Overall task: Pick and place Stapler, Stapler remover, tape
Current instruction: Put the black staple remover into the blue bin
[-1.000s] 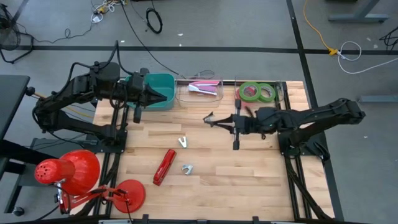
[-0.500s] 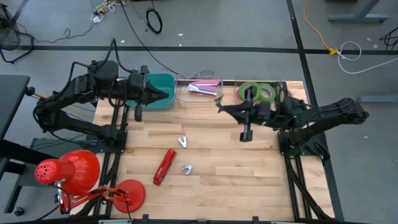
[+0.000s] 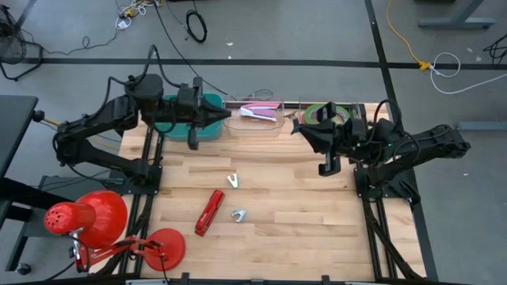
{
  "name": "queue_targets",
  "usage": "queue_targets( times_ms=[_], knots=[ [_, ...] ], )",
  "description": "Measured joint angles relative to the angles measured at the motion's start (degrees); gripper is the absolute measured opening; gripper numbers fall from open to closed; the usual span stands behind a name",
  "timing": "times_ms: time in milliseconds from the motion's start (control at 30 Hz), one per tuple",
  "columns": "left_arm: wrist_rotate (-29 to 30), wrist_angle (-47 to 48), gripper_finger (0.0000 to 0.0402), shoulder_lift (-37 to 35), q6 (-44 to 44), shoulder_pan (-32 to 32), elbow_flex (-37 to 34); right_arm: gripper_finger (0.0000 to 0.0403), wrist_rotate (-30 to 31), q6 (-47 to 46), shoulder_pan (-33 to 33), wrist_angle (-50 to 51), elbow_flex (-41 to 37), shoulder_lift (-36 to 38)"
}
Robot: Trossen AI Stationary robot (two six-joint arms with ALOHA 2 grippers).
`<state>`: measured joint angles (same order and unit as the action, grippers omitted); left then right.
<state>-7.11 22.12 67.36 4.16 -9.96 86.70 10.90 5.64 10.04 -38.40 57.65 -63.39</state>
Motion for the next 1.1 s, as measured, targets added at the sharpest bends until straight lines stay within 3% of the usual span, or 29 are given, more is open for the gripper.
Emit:
queue_targets(
  times_ms=[300, 433, 900, 1100],
  knots=[
    [3.34, -10.0, 0.001, 6.93, 0.07, 0.01, -0.03, 0.0013, 0.0, -2.35, 0.0, -0.44, 0.0, -0.01],
    [3.63, -12.82, 0.0029, 9.74, 0.15, 0.02, -0.03, 0.0013, 0.0, -3.72, 0.0, -0.4, 0.0, -0.01],
    [4.11, -16.19, 0.0222, 12.56, -0.15, 0.24, -0.03, 0.0013, 0.11, -3.62, 0.0, 0.03, 0.0, -0.03],
    [4.11, -16.2, 0.0271, 12.56, -0.46, 0.87, -0.03, 0.0013, 0.2, -3.1, 0.0, 0.73, 0.0, -0.05]
  ],
)
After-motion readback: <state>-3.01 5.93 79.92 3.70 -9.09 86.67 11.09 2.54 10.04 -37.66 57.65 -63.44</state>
